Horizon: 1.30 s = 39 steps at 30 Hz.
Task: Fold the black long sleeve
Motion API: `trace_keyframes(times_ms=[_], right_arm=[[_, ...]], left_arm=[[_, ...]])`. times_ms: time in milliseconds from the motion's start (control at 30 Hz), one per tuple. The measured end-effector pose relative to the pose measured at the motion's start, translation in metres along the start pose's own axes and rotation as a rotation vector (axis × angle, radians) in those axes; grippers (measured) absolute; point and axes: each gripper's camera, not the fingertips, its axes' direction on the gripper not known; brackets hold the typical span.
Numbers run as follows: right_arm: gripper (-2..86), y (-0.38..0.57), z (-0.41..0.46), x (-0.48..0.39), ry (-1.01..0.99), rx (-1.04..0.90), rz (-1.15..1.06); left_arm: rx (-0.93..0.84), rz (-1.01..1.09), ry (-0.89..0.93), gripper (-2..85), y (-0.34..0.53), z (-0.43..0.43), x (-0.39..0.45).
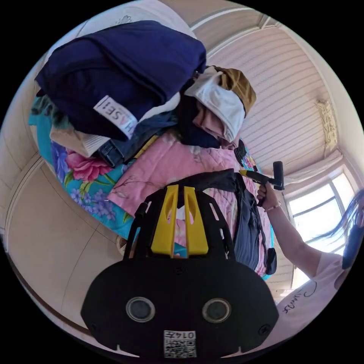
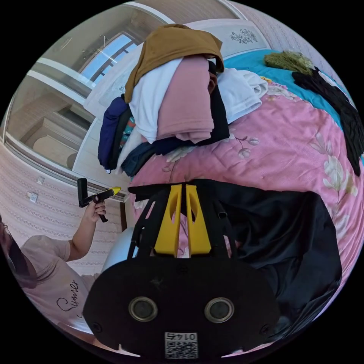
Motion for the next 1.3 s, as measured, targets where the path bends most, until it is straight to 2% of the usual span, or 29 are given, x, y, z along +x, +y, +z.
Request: trace_keyframes(times_ms=[67,233,400,467,533,700,867,967,1000,1100,1200,1300], right_arm=[[1.2,0.010,0.009,0.005,0.010,0.024,-0.014],[1.5,0.033,0.052,0.027,0.056,-0.032,-0.008],[1.8,0.039,0.105,0.042,0.080,-0.068,0.034],[1.8,0.039,0.123,0.045,0.074,-0.086,0.038],[1.8,0.040,0.142,0.045,0.096,-0.117,0.024],[1.7,0.046,0.157,0.032,0.129,-0.129,-0.053],[1.8,0.047,0.173,0.032,0.065,-0.132,-0.030],[1.8,0.042,0.178,0.027,0.062,-0.091,-0.032],[1.8,0.036,0.178,0.025,0.062,-0.069,-0.036],[1.9,0.020,0.175,0.025,0.094,-0.012,-0.020],[2.2,0.010,0.168,0.026,0.099,0.008,0.021],[2.6,0.020,0.149,0.007,0.097,0.042,-0.045]], left_arm=[[0.010,0.027,0.005,3.6,-0.001,-0.004,-0.002],[-0.112,0.247,-0.179,6.2,0.007,0.020,0.023],[-0.139,0.258,-0.281,5.7,0.003,0.047,0.015],[-0.126,0.284,-0.265,2.1,0.002,0.043,0.014],[-0.112,0.289,-0.160,-0.4,0.000,0.027,0.014],[-0.045,0.279,0.025,-0.9,-0.005,-0.014,0.009],[-0.028,0.237,0.069,-1.0,-0.009,-0.026,-0.005],[0.062,0.190,0.162,-0.9,-0.017,-0.035,-0.007],[0.123,0.171,0.151,-0.9,-0.025,-0.038,-0.007],[0.247,0.142,-0.074,-0.5,-0.054,-0.032,-0.002],[0.197,0.106,-0.152,1.1,-0.078,-0.011,-0.001],[0.188,0.148,-0.197,3.5,-0.074,-0.009,0.010]])
